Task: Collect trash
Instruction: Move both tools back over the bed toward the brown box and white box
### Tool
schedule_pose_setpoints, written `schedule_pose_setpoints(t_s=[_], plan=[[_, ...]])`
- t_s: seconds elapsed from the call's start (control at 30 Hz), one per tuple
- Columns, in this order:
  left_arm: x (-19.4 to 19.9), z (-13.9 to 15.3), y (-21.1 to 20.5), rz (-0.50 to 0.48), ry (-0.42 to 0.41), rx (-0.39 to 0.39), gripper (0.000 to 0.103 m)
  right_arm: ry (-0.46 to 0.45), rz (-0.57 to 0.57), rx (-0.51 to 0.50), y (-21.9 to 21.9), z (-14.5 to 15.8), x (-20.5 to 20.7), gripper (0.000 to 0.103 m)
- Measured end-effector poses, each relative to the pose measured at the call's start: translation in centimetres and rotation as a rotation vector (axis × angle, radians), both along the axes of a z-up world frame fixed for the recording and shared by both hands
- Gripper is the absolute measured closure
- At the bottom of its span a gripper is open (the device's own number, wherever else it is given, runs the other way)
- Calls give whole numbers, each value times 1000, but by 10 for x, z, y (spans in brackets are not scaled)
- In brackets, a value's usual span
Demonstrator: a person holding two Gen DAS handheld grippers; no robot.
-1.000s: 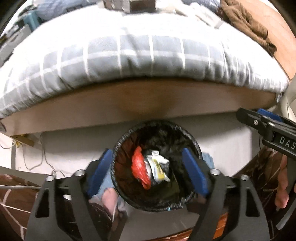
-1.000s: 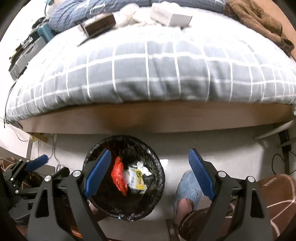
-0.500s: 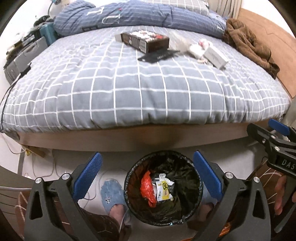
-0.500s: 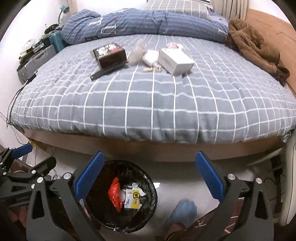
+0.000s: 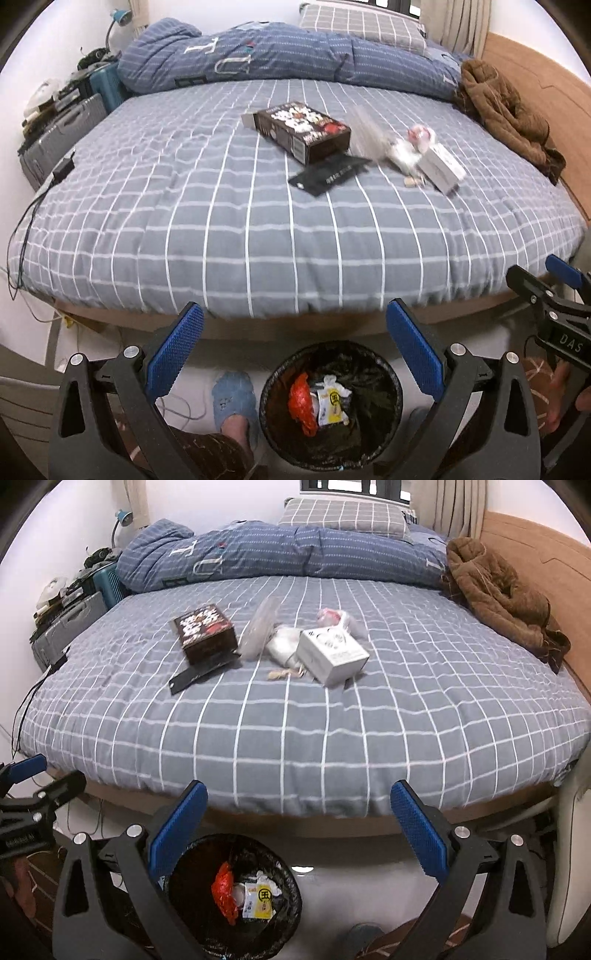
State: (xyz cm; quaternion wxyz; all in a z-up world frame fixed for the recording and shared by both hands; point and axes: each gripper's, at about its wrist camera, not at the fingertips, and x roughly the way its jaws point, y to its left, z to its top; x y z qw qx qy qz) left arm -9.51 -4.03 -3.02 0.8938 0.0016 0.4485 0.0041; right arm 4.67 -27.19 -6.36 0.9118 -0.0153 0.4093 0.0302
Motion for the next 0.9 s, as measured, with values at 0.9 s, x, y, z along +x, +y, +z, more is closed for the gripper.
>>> schedule_pose_setpoints(t_s=[0.9], plan=[[253,-11,-36,75,66,-79,6,-4,-8,-11,-39,-14,169,8]])
